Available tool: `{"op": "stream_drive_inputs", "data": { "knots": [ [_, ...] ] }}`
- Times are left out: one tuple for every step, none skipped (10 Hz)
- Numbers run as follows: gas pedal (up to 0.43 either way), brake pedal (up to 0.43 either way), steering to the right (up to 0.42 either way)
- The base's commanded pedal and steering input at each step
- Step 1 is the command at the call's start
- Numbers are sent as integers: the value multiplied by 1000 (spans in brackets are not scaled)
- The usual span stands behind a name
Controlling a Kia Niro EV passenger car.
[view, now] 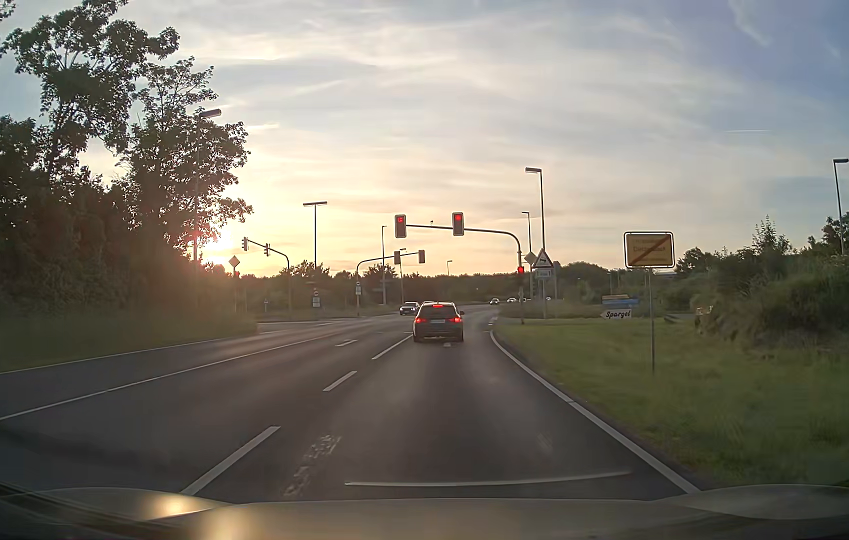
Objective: Follow the waypoints while adhering to traffic rules and regulations
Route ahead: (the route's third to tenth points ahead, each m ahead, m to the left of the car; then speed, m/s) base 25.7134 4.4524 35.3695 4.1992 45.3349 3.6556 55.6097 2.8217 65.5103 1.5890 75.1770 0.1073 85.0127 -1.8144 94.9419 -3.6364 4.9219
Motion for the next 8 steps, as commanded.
{"op": "stream_drive_inputs", "data": {
  "knots": [
    [0,152,6],
    [0,146,6],
    [0,140,6],
    [0,128,6],
    [0,122,6],
    [0,116,6],
    [0,116,6],
    [0,116,6]
  ]
}}
